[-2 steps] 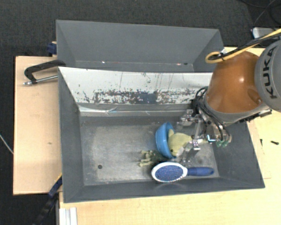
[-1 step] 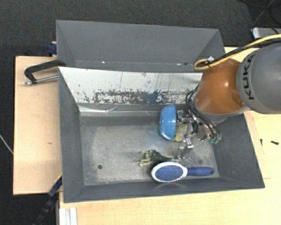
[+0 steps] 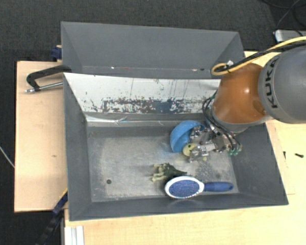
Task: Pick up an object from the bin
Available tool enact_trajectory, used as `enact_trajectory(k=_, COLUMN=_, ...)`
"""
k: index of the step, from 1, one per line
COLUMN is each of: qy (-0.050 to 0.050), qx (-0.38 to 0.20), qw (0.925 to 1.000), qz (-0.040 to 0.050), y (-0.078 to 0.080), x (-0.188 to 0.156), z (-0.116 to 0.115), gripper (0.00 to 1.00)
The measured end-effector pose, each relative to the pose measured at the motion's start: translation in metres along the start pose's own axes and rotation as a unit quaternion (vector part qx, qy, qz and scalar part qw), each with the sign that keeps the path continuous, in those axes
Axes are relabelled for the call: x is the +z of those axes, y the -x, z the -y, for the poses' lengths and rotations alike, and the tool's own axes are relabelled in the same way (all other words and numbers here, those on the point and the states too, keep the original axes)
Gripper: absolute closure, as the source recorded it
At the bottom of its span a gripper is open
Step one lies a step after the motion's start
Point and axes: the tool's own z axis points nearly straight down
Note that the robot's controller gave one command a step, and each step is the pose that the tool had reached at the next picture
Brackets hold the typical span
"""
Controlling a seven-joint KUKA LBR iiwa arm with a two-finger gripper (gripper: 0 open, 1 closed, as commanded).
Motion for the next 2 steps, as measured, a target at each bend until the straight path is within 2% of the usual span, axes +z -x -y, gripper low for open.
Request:
enact_trajectory(k=1, qy=-0.001, qx=0.020, qw=0.9998, qz=0.0027, y=0.001, x=-0.124, z=0.007, gripper=1.00)
enact_trajectory(k=2, qy=-0.001, qx=0.013, qw=0.9999, qz=0.0011, y=0.004, x=-0.182, z=0.015, gripper=1.00)
